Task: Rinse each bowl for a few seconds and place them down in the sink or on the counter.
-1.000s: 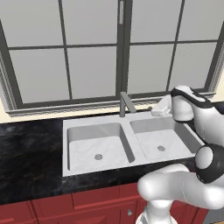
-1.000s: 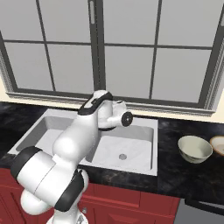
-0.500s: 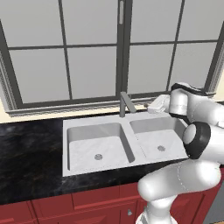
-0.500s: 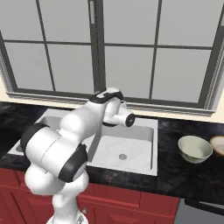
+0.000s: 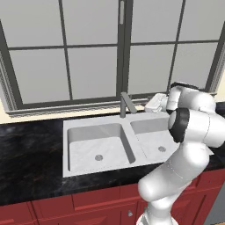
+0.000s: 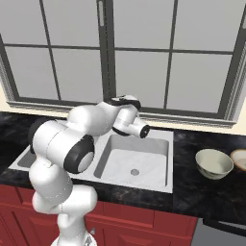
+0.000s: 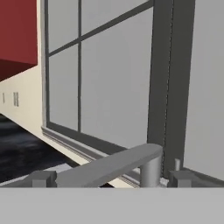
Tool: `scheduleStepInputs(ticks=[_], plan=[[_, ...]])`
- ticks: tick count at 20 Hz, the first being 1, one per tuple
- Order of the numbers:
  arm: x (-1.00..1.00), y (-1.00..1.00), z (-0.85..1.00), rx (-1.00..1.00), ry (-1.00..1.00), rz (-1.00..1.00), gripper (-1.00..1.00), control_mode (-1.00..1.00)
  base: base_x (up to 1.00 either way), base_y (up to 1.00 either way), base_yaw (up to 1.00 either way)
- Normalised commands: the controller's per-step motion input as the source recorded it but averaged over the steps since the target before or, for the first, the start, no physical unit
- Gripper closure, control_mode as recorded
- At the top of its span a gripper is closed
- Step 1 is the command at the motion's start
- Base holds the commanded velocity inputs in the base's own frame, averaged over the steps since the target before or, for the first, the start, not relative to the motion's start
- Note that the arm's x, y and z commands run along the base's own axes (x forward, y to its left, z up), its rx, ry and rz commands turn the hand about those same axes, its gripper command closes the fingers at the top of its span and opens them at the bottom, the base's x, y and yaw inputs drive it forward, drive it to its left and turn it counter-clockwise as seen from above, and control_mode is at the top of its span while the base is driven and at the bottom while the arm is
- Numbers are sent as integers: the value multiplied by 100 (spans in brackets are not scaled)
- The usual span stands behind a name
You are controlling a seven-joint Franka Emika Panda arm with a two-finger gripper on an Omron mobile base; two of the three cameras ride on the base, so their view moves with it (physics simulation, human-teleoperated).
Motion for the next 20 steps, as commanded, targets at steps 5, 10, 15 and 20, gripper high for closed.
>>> scheduleStepInputs(ticks=[5, 10, 15, 20], plan=[[37, 21, -12, 0, -7, 0, -100, -100, 0, 0, 0], [41, 10, -6, 0, -2, -1, -100, -100, 0, 0, 0], [51, -1, -5, 1, 0, -2, -100, -100, 0, 0, 0], [51, -3, -12, 4, 0, 0, -100, -100, 0, 0, 0]])
